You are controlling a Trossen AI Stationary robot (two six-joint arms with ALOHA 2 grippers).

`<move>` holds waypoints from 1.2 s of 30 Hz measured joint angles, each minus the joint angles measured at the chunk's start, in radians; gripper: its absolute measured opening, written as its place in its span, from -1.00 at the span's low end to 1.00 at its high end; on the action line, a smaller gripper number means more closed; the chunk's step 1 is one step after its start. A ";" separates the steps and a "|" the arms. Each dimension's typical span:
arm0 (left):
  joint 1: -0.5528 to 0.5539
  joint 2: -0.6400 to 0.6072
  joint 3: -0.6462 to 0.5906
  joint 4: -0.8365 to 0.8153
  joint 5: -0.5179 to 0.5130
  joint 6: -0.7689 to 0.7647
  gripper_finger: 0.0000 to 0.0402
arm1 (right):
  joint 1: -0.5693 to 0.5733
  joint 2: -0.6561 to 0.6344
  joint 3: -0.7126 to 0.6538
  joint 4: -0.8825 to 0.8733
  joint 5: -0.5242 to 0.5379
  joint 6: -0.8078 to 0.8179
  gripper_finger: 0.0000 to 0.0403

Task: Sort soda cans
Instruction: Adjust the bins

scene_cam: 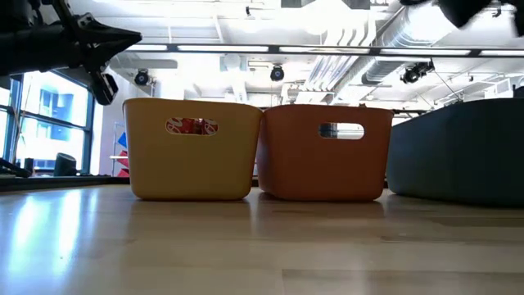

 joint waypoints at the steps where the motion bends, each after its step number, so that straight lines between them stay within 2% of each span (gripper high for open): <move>1: 0.000 0.000 0.000 0.001 0.000 0.000 -1.00 | 0.014 0.000 -0.018 -0.013 -0.019 0.015 -1.00; 7: 0.000 0.000 0.000 0.001 0.000 0.017 -1.00 | 0.041 -0.010 -0.136 -0.213 -0.033 0.091 -1.00; 14: 0.000 0.000 0.000 0.001 0.000 0.002 -1.00 | 0.031 -0.119 -0.289 -0.214 -0.087 0.142 -1.00; 18: 0.000 0.000 0.000 0.000 0.000 0.002 -1.00 | 0.027 -0.176 -0.372 -0.208 -0.082 0.162 -1.00; 22: 0.000 0.000 0.000 0.000 -0.005 0.002 -1.00 | 0.019 -0.196 -0.410 -0.207 0.014 0.188 -1.00; 27: 0.000 0.000 0.000 0.000 -0.013 0.002 -1.00 | -0.007 -0.195 -0.439 -0.192 0.052 0.206 -1.00; 36: 0.000 0.000 0.000 -0.005 -0.038 0.006 -1.00 | -0.036 -0.190 -0.440 -0.173 0.200 0.309 -1.00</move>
